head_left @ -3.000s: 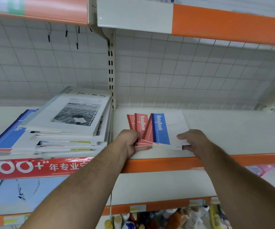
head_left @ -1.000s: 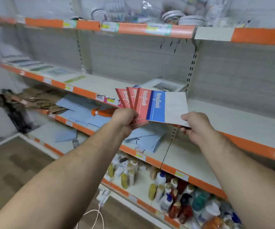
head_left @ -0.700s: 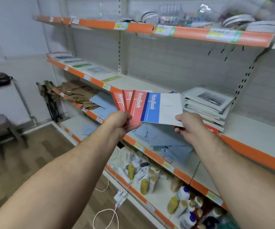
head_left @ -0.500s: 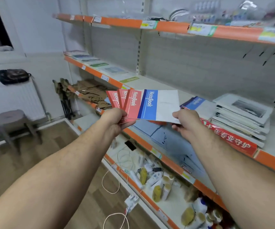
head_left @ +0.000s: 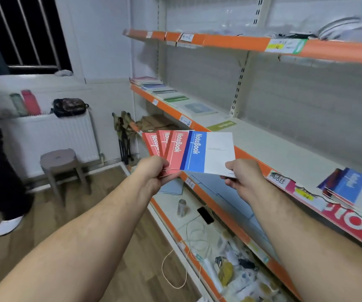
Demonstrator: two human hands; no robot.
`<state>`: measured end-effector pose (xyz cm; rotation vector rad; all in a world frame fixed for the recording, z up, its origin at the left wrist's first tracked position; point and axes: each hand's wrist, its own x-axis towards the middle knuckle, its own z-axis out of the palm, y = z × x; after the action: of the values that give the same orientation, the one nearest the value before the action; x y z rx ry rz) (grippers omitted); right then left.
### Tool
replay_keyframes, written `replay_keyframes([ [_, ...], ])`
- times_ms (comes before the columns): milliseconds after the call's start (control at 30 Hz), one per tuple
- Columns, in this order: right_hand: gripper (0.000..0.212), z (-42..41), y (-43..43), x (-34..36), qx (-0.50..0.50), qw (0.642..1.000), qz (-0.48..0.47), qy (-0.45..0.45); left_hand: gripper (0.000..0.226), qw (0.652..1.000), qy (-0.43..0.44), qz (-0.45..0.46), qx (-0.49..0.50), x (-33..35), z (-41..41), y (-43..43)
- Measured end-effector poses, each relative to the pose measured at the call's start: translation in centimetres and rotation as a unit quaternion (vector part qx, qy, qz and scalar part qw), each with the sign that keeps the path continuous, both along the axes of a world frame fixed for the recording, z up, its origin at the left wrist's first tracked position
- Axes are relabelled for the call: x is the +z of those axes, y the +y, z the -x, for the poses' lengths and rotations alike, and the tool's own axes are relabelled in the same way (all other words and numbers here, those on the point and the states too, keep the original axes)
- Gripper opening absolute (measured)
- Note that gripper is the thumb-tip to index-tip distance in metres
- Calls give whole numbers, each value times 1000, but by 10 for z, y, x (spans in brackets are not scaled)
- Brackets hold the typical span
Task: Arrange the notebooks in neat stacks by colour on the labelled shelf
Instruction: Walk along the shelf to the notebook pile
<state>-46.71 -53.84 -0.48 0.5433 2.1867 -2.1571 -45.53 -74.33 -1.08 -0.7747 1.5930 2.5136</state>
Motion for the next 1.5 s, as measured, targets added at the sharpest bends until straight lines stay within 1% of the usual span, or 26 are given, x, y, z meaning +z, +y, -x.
replay_keyframes([
  [67,18,32,-13,-2,14,1000,4,-1,21,1000,-5,3,13,-3,26,-13],
  [167,15,85,-34,-1,39,999,13,12,12,999,1,17,34,-3,72,-31],
  [333,12,185,-63,6,62,998,19,9,11,997,7,40,59,5,157,-60],
  [500,17,269,-86,16,90,995,28,21,10,996,12,53,75,15,232,-81],
  [700,14,343,-118,13,105,994,12,0,11,995,4,46,91,13,300,-110],
  [833,15,388,-143,12,96,995,12,1,9,994,-2,52,93,13,345,-138],
  [933,17,423,-166,9,92,996,12,3,8,995,-3,32,93,10,385,-162],
  [1067,14,475,-209,6,71,997,6,10,13,996,-2,23,83,2,444,-206],
  [1200,15,528,-270,7,52,999,4,16,21,998,2,18,61,0,507,-267],
  [1367,13,597,-349,15,32,999,-1,19,20,999,3,33,36,4,581,-347],
  [1500,10,645,-393,13,21,1000,-4,14,12,999,2,35,24,5,628,-394],
])
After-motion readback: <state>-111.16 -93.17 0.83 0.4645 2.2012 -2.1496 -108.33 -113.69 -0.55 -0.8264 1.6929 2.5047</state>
